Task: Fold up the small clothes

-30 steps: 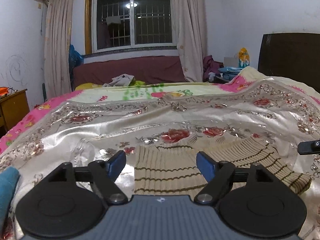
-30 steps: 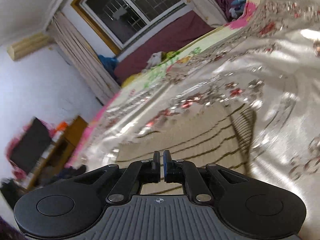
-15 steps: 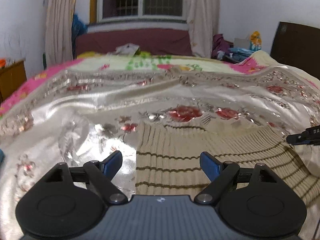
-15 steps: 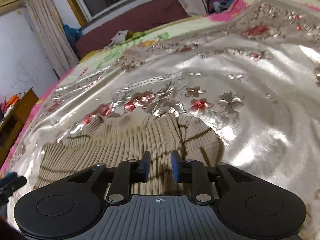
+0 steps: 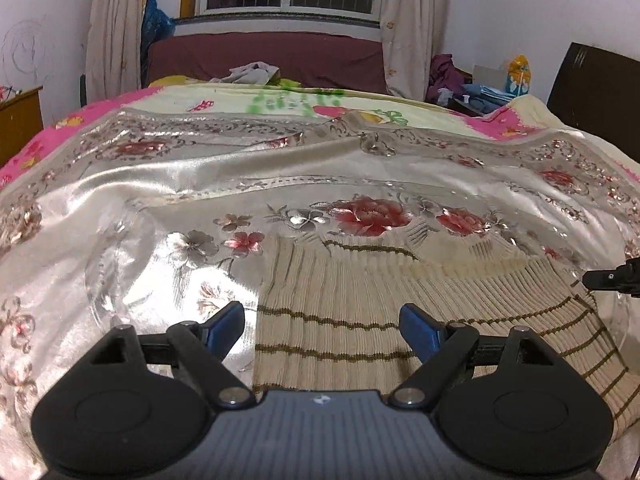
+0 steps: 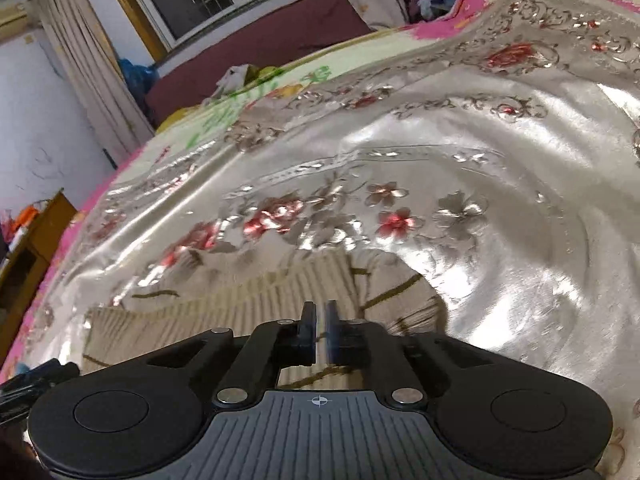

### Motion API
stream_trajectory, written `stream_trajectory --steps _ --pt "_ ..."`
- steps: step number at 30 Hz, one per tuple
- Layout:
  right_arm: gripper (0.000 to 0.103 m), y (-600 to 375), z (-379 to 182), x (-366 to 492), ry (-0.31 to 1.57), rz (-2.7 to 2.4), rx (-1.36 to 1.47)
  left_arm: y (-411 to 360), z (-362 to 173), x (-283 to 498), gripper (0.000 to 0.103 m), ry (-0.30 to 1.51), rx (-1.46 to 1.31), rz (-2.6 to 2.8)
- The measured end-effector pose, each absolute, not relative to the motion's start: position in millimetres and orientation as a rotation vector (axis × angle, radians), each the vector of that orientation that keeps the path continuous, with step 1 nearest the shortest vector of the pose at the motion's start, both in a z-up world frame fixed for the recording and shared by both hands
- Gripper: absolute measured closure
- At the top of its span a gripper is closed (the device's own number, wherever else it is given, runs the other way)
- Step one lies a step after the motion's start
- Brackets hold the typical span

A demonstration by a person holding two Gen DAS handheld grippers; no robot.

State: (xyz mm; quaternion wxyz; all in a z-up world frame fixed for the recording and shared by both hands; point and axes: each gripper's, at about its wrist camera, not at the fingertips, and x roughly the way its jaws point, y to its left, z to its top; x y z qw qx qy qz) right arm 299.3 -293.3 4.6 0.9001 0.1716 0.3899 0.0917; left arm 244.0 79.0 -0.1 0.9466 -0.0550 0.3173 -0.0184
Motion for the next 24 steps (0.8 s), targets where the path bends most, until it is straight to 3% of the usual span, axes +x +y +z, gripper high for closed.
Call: stream_trajectory --steps 4,11,13,16,24 --pt "0.091 -295 -8 313 0.865 0.184 0.389 81 0 245 0.014 0.654 -0.125 -0.033" --pt "0.080 -285 -24 328 0.918 0.191 0.364 90 4 246 0.014 0.637 -0.136 -0.015" --pt "0.084 -283 -23 327 0.913 0.191 0.365 94 1 249 0.014 0.657 -0.159 -0.013" --pt "0.101 -286 -17 319 0.888 0.218 0.407 96 -5 253 0.015 0.683 -0.187 -0.012" --pt "0.103 -324 5 290 0.772 0.150 0.494 93 -4 257 0.019 0.664 -0.183 -0.020"
